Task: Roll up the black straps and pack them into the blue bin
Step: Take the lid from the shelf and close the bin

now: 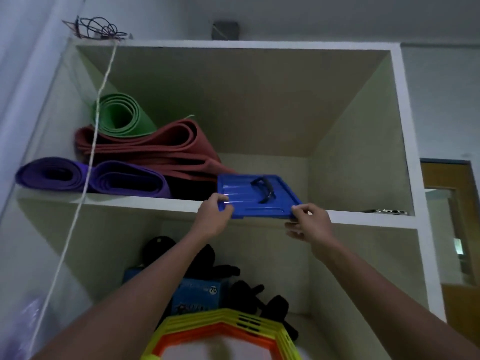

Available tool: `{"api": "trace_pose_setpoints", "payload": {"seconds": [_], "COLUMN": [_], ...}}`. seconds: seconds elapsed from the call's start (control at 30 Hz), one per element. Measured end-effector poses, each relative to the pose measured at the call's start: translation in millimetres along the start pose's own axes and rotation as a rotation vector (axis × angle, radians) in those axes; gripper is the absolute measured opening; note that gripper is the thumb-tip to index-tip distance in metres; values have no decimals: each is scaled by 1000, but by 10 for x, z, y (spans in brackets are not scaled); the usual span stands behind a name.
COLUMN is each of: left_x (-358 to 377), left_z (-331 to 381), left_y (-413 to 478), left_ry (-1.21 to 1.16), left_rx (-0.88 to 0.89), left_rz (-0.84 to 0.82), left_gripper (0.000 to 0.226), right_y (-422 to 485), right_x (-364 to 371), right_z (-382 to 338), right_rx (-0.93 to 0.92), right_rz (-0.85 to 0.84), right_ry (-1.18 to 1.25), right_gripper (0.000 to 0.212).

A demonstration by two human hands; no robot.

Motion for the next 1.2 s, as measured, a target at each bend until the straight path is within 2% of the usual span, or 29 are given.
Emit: {"api": "trace_pose_setpoints", "payload": {"seconds": [0.07,0.13,0.27,0.43,0.57,0.63,0.73,0.83,0.93,1.0,1.07,1.2], "left_x": [36,1,-352,-961,-1523,-1771,-1948,-2144,-2387,-2509,-2638,-2899], "left_z": [-34,-34,29,-173,-614,-826,-1194,-1593,-1910,-2046,-2103,-2169], "left_y": [-175,-348,-547,-934,-1626,-2159,-3119,-4260,-5389,-6060,-6567,-7064], "left_ry": [-54,-140,-200,-191,-211,-140,-59,22,194,215,291,414], "left_rx": [62,90,104,31,-79,-137,-253,-421,-616,-768,-878,-922], "left_rz": [-64,-91,50,198,297,311,211,126,102,93,66,71], "left_gripper": [41,49,48,50,55,48,33,30,41,38,30,30], "right_y": [-82,-203,-527,-1028,-1485,-1762,-2243,-2818,-3527,-4030,-4480,-5107], "right_x": [-8,-7,11,59,131,208,390,621,816,931,1070,1274], "right_z": [96,103,95,336,723,1033,1608,2455,3350,3783,4119,4467], "right_rx": [19,-17,-73,-26,25,78,143,277,442,542,634,671], "right_rz": [-26,-53,-113,-120,-130,-139,-184,-234,-279,-312,-384,-559], "right_ry": [155,243,318,327,295,281,194,67,-54,-103,-125,-252], "right_gripper": [8,13,36,33,29,26,26,29,30,33,38,52]}}
Point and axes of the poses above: each hand's wrist, its own y-axis towards the middle knuckle, its own x-axis out of the palm, z = x × y, the point moved 10 cm from there along y, towards the middle knuckle, and after that the axes turned 8 degrees about x, right-handed, at the moved point
